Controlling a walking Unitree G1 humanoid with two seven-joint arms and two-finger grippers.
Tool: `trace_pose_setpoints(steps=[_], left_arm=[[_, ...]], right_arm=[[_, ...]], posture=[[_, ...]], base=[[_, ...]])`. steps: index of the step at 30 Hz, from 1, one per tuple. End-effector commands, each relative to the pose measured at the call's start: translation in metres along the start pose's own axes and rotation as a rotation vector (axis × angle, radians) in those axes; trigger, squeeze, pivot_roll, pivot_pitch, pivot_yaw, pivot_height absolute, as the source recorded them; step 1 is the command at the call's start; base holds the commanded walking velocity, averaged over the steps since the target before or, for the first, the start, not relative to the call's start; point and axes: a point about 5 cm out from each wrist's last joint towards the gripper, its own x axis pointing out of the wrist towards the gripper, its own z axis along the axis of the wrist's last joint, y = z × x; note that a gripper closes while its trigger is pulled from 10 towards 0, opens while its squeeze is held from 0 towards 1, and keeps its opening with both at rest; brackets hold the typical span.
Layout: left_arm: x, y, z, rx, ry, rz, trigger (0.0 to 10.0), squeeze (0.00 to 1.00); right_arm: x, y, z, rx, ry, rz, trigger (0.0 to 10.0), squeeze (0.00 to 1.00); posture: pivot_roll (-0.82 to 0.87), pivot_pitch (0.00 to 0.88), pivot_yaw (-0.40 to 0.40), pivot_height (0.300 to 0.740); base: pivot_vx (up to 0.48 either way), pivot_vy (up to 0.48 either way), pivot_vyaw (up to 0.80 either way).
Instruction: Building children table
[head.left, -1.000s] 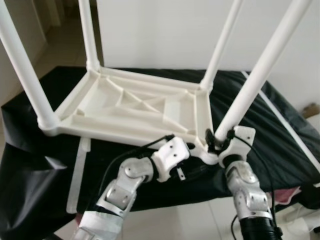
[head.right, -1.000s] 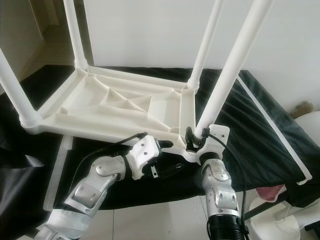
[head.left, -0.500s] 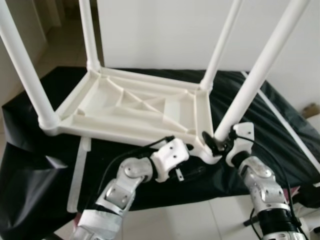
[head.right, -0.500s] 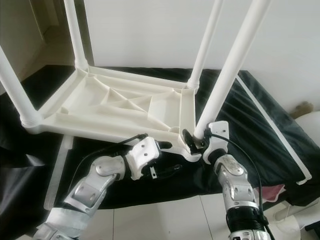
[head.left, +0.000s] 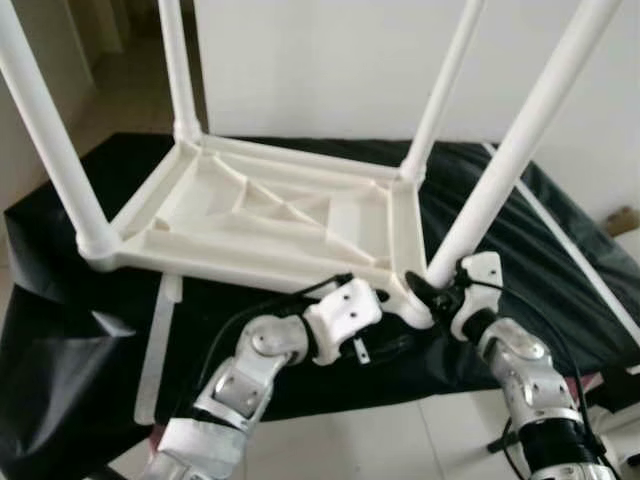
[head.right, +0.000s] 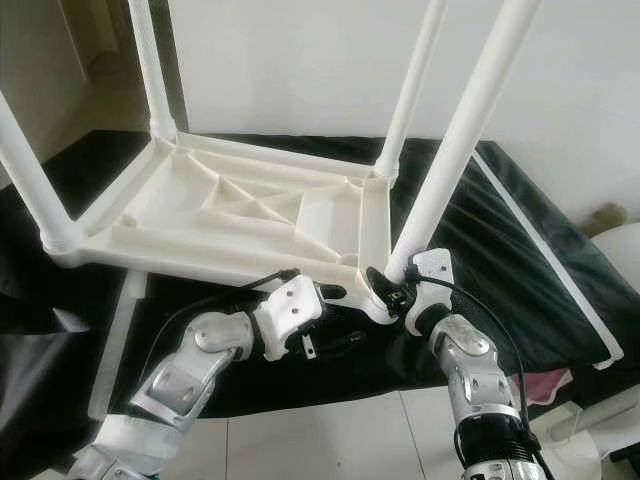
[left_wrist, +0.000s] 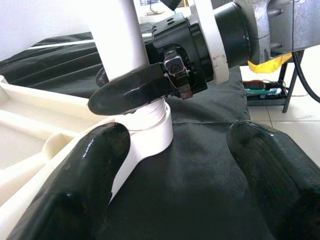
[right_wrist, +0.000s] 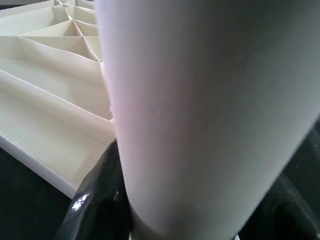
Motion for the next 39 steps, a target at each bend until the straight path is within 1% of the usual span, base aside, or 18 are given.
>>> trace_pose_setpoints(steps=[1, 5, 8, 9, 11, 13, 14, 15, 17, 19, 21, 22, 24, 26, 28, 30, 34, 39], left_arm=[[0.002, 0.001, 0.002, 0.000, -0.013, 0.053, 10.0, 0.00], [0.002, 0.001, 0.002, -0.001, -0.012, 0.048, 10.0, 0.00], [0.002, -0.001, 0.001, -0.004, -0.011, 0.042, 10.0, 0.00], [0.002, -0.001, 0.001, -0.004, -0.011, 0.042, 10.0, 0.00], [0.002, -0.001, 0.000, -0.005, -0.010, 0.041, 10.0, 0.00], [0.002, -0.001, -0.001, -0.008, -0.006, 0.042, 10.0, 0.00], [0.002, -0.001, -0.001, -0.008, -0.006, 0.042, 10.0, 0.00], [0.002, -0.001, -0.002, -0.010, -0.005, 0.042, 10.0, 0.00], [0.001, -0.001, -0.003, -0.011, -0.003, 0.043, 10.0, 0.00], [0.001, -0.001, -0.003, -0.011, -0.003, 0.043, 10.0, 0.00], [0.001, -0.001, -0.002, -0.014, -0.005, 0.042, 10.0, 0.00], [0.001, -0.001, -0.002, -0.014, -0.005, 0.042, 10.0, 0.00], [0.000, -0.001, -0.002, -0.012, -0.005, 0.042, 10.0, 0.00], [0.000, -0.001, -0.002, -0.012, -0.005, 0.042, 10.0, 0.00], [0.001, -0.001, -0.002, -0.013, -0.006, 0.042, 10.0, 0.00], [0.002, -0.003, -0.001, -0.015, -0.015, 0.035, 10.0, 0.00], [0.002, -0.002, 0.001, -0.017, -0.020, 0.038, 10.0, 0.00], [0.000, 0.000, 0.000, -0.016, -0.016, 0.048, 10.0, 0.00]], right_arm=[[-0.003, 0.002, -0.009, 0.004, 0.033, -0.006, 10.0, 0.00], [-0.004, 0.004, -0.009, 0.019, 0.024, -0.050, 10.0, 0.00], [-0.004, 0.007, -0.012, 0.039, 0.039, -0.167, 10.0, 0.00], [-0.004, 0.007, -0.012, 0.039, 0.039, -0.167, 10.0, 0.00], [-0.005, 0.009, -0.017, 0.087, 0.063, -0.264, 10.0, 0.00], [-0.006, 0.014, -0.021, 0.098, 0.085, -0.359, 10.0, 0.00], [-0.006, 0.014, -0.021, 0.098, 0.085, -0.359, 10.0, 0.00], [-0.006, 0.016, -0.022, 0.108, 0.088, -0.390, 10.0, 0.00], [-0.005, 0.022, -0.023, 0.162, 0.075, -0.443, 10.0, 0.00], [-0.005, 0.024, -0.023, 0.173, 0.070, -0.462, 10.0, 0.00], [-0.005, 0.030, -0.023, 0.192, 0.060, -0.534, 10.0, 0.00], [-0.005, 0.030, -0.023, 0.192, 0.060, -0.534, 10.0, 0.00], [-0.005, 0.034, -0.023, 0.193, 0.059, -0.587, 10.0, 0.00], [-0.005, 0.034, -0.023, 0.193, 0.059, -0.587, 10.0, 0.00], [-0.003, 0.039, -0.022, 0.201, 0.059, -0.633, 10.0, 0.00], [0.000, 0.043, -0.018, 0.214, 0.048, -0.603, 10.0, 0.00], [-0.001, 0.042, -0.015, 0.192, 0.031, -0.577, 10.0, 0.00], [0.000, 0.045, -0.013, 0.195, 0.017, -0.557, 10.0, 0.00]], posture=[[0.09, 0.000, -0.080, 0.740], [0.08, 0.000, -0.075, 0.740], [0.08, 0.000, -0.072, 0.740], [0.08, 0.000, -0.072, 0.740], [0.08, 0.000, -0.071, 0.740], [0.08, 0.000, -0.070, 0.740], [0.08, 0.000, -0.070, 0.740], [0.08, 0.000, -0.069, 0.740], [0.08, 0.000, -0.070, 0.740], [0.08, 0.000, -0.070, 0.740], [0.08, 0.000, -0.072, 0.740], [0.08, 0.000, -0.072, 0.740], [0.08, 0.000, -0.076, 0.740], [0.08, 0.000, -0.076, 0.740], [0.08, 0.000, -0.072, 0.740], [0.08, 0.000, -0.076, 0.740], [0.09, 0.000, -0.080, 0.740], [0.09, 0.000, -0.083, 0.740]], base=[[0.000, 0.000, 0.00], [0.000, 0.000, 0.00], [0.000, 0.000, 0.00], [0.000, 0.000, 0.00], [0.000, 0.000, 0.00], [0.000, 0.000, 0.00], [0.000, 0.000, 0.00], [0.000, 0.000, 0.00], [0.000, 0.000, 0.00], [0.000, 0.000, 0.00], [0.000, 0.000, 0.00], [0.000, 0.000, 0.00], [0.000, 0.000, 0.00], [0.000, 0.000, 0.00], [0.000, 0.000, 0.00], [0.000, 0.000, 0.00], [0.000, 0.000, 0.00], [0.000, 0.000, 0.00]])
